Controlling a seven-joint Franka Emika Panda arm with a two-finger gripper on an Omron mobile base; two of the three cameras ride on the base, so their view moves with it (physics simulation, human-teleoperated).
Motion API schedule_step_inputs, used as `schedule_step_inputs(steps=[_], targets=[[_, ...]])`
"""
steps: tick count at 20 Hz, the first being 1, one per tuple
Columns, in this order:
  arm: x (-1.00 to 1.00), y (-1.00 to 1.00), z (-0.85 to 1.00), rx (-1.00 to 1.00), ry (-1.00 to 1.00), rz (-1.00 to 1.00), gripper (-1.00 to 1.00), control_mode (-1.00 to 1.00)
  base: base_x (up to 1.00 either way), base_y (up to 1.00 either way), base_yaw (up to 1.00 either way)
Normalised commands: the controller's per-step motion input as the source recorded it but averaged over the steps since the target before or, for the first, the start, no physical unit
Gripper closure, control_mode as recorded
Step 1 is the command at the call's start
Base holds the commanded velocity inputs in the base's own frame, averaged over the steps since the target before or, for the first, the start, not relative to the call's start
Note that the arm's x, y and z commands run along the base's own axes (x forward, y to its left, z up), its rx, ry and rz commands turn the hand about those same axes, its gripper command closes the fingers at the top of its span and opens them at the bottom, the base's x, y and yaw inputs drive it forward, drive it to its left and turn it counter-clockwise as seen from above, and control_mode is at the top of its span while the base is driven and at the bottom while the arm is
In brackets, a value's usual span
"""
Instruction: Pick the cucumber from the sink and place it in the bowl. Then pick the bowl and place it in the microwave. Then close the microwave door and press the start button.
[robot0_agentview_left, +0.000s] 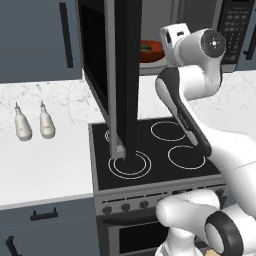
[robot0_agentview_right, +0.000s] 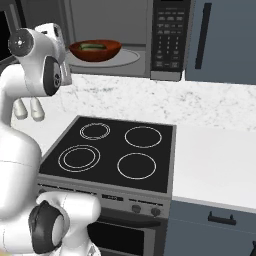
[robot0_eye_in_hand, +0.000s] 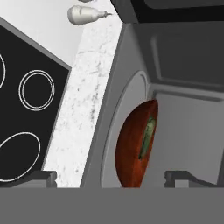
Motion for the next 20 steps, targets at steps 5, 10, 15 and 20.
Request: schedule_step_inputs(steps=[5, 10, 15, 20], targets=[[-1.00, 0.00, 0.64, 0.00, -0.02, 0.02, -1.00, -1.00, 0.00, 0.00, 0.00], [-1.00, 0.00, 0.52, 0.00, 0.14, 0.16, -1.00, -1.00, 0.00, 0.00, 0.00], [-1.00, 0.01, 0.02, 0.02, 0.04, 0.38, -1.00, -1.00, 0.00, 0.00, 0.00], [-1.00, 0.09, -0.01, 0.03, 0.00, 0.36, -1.00, -1.00, 0.00, 0.00, 0.00]])
